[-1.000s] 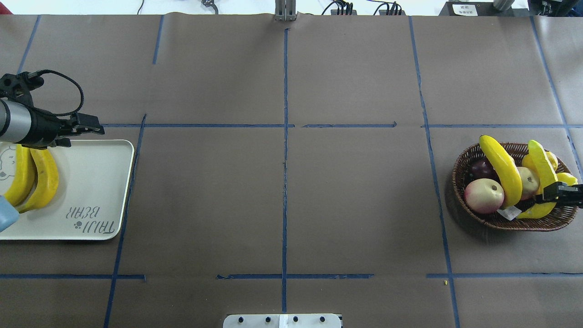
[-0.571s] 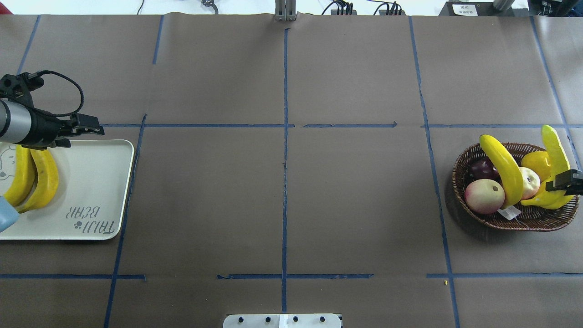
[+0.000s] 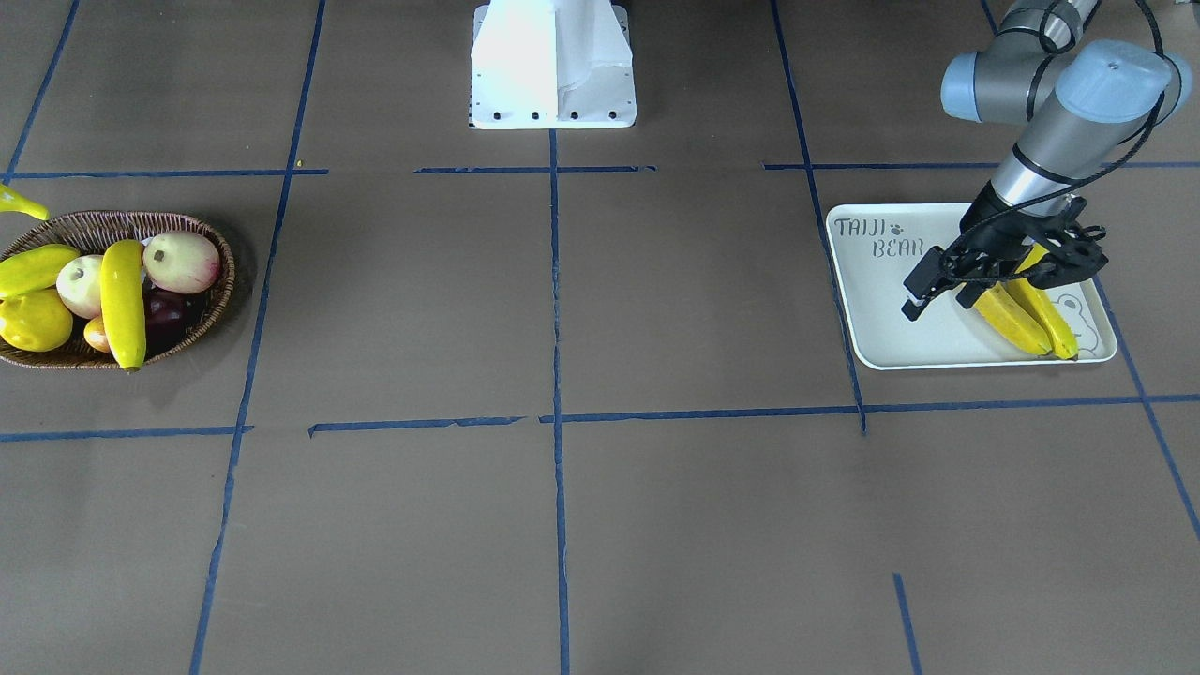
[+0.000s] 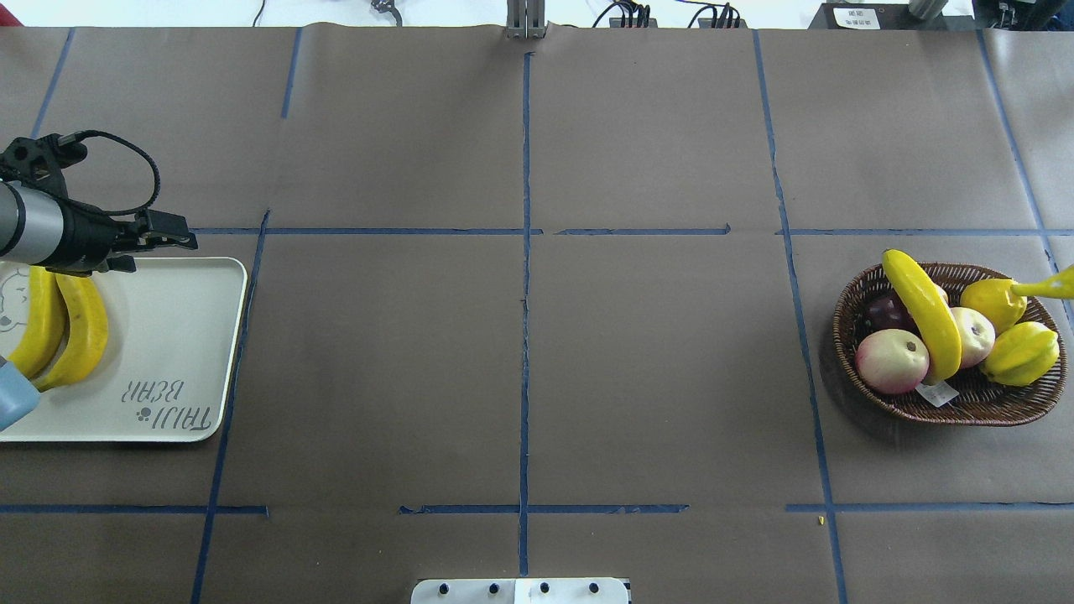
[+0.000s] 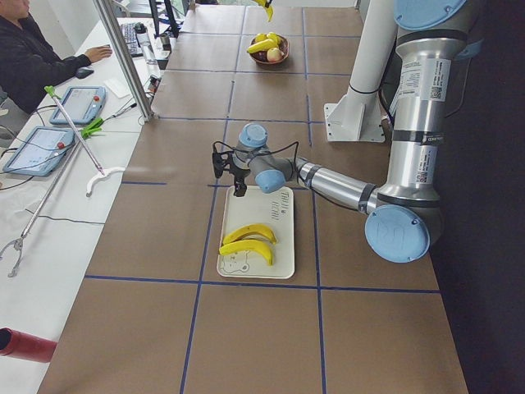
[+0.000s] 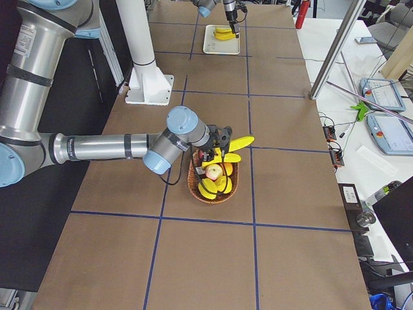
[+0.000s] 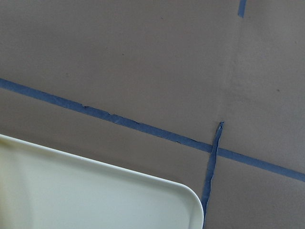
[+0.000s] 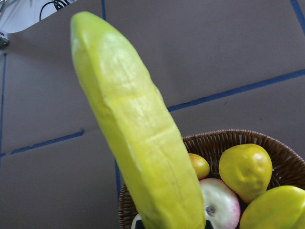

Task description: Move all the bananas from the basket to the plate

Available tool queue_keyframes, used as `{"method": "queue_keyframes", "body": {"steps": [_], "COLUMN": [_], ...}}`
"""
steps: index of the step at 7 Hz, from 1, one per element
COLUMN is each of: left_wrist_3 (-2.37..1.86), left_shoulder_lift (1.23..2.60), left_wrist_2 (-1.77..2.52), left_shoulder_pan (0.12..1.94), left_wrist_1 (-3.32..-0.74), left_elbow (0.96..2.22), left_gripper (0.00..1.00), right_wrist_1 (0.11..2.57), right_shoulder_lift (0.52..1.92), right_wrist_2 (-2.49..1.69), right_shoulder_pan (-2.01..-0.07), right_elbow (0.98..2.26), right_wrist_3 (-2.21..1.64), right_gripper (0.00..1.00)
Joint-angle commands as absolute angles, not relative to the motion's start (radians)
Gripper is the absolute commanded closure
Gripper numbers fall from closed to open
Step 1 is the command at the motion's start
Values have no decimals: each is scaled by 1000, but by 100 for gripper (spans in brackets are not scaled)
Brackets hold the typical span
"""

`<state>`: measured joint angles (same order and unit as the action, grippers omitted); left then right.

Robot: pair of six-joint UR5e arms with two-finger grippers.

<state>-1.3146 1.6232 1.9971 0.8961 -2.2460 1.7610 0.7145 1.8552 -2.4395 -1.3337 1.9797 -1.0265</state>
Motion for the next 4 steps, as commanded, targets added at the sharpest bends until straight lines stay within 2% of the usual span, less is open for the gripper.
{"method": "queue_keyframes", "body": {"steps": [1,4], "left_wrist_3": [-1363,-1563], "left_shoulder_lift": [1691,1842], "left_wrist_2": [2000,2100], "left_shoulder_pan": [894,894], "left_wrist_1": [-2247,-2267], "left_elbow": [1763,1782], "left_gripper": [1,1], "right_wrist_1": [805,1053], "right_shoulder_lift": [1620,1264], "right_wrist_2": [-2343,-2027], "right_shoulder_pan": [-1115,-734], "right_elbow": [1976,1979], "right_wrist_3": [-1052,-1280], "right_gripper": [99,98]}}
